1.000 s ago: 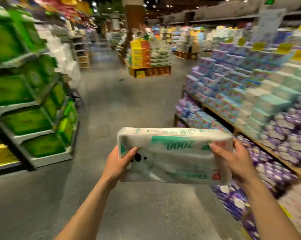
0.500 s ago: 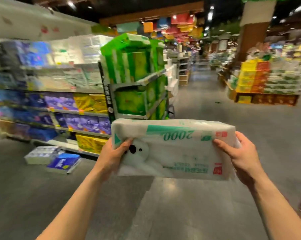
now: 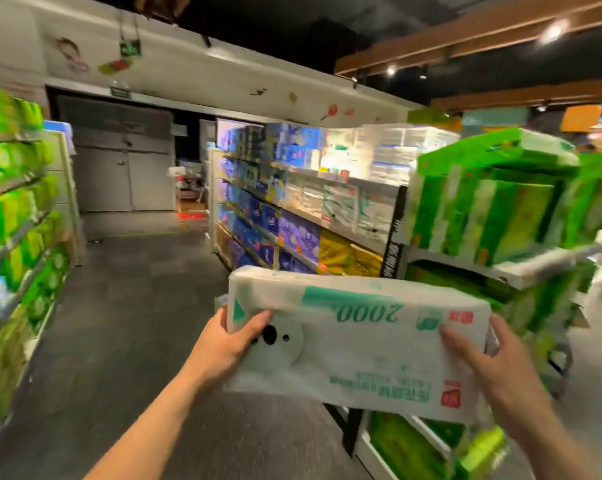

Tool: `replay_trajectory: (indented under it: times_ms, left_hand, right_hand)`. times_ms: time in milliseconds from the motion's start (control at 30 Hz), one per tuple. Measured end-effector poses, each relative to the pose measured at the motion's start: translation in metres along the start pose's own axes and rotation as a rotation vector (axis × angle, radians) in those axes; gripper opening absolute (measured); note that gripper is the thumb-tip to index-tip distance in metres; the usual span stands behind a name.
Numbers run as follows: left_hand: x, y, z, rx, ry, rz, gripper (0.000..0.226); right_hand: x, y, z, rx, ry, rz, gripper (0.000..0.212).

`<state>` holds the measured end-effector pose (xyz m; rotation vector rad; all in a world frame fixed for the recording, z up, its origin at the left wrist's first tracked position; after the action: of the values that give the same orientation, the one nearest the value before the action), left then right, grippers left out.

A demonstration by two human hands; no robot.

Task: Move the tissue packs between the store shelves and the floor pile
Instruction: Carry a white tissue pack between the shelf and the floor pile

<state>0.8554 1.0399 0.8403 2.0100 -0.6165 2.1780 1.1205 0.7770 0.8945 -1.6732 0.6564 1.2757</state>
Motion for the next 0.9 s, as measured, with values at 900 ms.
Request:
replay_trajectory:
  times_ms: [900]
  left_hand:
    - [-0.069,-0.823,0.097,0.087,-0.034,0.302,0.033]
  right_hand:
    - [0.12,-0.681,0.471,0.067,-0.033,-0.224,0.043]
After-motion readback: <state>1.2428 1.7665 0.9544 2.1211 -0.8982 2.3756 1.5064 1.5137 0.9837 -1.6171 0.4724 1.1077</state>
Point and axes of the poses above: each hand's wrist, its own y-axis away from the middle knuckle, its own z-axis out of the palm, x = y × z, the point moved 6 cm from there along -y, towards the middle knuckle, and after that the axes turned 9 degrees about x, right-handed, at the moved point
